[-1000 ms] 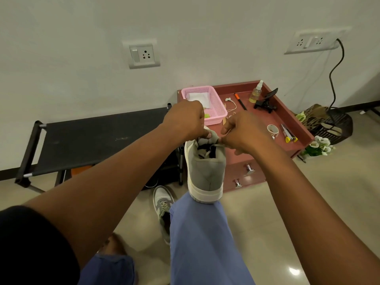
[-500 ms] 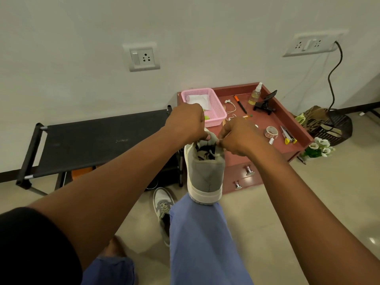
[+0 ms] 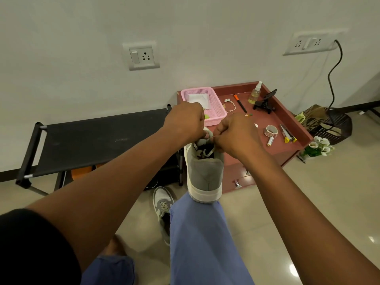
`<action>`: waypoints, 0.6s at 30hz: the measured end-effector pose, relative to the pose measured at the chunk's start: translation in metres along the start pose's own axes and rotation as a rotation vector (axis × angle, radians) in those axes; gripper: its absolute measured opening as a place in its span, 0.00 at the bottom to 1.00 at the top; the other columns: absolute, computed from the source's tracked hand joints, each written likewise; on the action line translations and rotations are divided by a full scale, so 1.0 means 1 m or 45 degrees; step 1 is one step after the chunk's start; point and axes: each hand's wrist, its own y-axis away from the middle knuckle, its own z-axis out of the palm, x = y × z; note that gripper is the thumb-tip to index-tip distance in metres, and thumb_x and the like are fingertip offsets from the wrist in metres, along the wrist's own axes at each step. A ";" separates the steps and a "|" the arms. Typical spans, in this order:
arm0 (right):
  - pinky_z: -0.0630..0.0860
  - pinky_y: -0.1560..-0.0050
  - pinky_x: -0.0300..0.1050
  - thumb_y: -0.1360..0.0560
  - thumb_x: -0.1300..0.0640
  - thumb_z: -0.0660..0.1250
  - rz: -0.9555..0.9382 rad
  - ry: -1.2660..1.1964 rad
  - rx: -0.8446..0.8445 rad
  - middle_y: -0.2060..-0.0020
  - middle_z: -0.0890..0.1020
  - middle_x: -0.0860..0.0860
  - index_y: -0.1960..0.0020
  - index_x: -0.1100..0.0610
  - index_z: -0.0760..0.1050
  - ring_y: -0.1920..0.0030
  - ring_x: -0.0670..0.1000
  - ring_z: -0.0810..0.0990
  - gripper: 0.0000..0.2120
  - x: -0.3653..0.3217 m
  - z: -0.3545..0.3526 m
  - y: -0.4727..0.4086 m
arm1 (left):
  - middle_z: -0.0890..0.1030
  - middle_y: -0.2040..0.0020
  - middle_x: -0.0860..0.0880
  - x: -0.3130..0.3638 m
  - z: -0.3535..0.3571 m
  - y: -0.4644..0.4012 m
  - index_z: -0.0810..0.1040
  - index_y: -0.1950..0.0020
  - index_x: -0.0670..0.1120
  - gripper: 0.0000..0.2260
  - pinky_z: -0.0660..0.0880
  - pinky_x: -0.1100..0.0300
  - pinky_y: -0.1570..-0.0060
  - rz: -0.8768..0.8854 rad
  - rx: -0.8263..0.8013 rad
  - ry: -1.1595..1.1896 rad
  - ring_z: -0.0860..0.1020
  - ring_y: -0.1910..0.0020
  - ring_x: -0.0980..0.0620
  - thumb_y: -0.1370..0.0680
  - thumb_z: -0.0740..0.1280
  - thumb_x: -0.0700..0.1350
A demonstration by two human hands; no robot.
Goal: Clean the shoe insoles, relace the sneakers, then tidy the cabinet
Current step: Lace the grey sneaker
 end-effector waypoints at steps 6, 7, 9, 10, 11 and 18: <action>0.70 0.69 0.39 0.32 0.59 0.76 0.058 0.103 0.019 0.65 0.82 0.49 0.63 0.52 0.78 0.60 0.53 0.82 0.07 -0.002 0.004 -0.001 | 0.79 0.64 0.50 0.001 0.004 0.003 0.75 0.64 0.51 0.14 0.75 0.57 0.64 -0.050 0.013 0.004 0.81 0.62 0.49 0.27 0.78 0.53; 0.65 0.70 0.39 0.32 0.57 0.76 0.064 0.136 0.031 0.64 0.80 0.48 0.63 0.51 0.76 0.59 0.54 0.81 0.08 -0.001 0.005 -0.002 | 0.79 0.64 0.50 0.002 0.005 0.004 0.73 0.64 0.51 0.15 0.76 0.57 0.63 -0.053 0.014 0.007 0.81 0.61 0.49 0.26 0.77 0.53; 0.66 0.68 0.40 0.32 0.56 0.76 0.084 0.151 0.039 0.61 0.79 0.48 0.61 0.50 0.75 0.58 0.54 0.79 0.09 0.002 0.008 -0.004 | 0.81 0.63 0.49 0.004 0.004 0.005 0.73 0.63 0.50 0.15 0.82 0.55 0.58 -0.068 -0.012 0.025 0.83 0.61 0.48 0.26 0.77 0.52; 0.70 0.66 0.42 0.32 0.56 0.76 0.099 0.145 0.039 0.60 0.79 0.49 0.61 0.50 0.75 0.57 0.54 0.79 0.09 0.004 0.009 -0.004 | 0.82 0.62 0.48 0.005 0.003 0.005 0.74 0.62 0.49 0.14 0.84 0.53 0.55 -0.083 -0.040 0.046 0.83 0.61 0.48 0.25 0.77 0.51; 0.73 0.64 0.43 0.32 0.56 0.76 0.109 0.139 0.040 0.59 0.79 0.49 0.60 0.50 0.75 0.57 0.54 0.79 0.09 0.005 0.011 -0.005 | 0.82 0.62 0.47 0.006 0.003 0.006 0.74 0.61 0.48 0.14 0.84 0.52 0.54 -0.098 -0.066 0.076 0.84 0.61 0.48 0.25 0.77 0.50; 0.72 0.66 0.42 0.31 0.56 0.75 0.061 0.073 -0.035 0.63 0.82 0.52 0.60 0.53 0.79 0.60 0.55 0.82 0.05 0.008 0.008 -0.009 | 0.80 0.62 0.47 0.007 0.006 0.006 0.74 0.57 0.47 0.13 0.84 0.53 0.54 -0.104 -0.031 0.083 0.83 0.62 0.48 0.25 0.77 0.48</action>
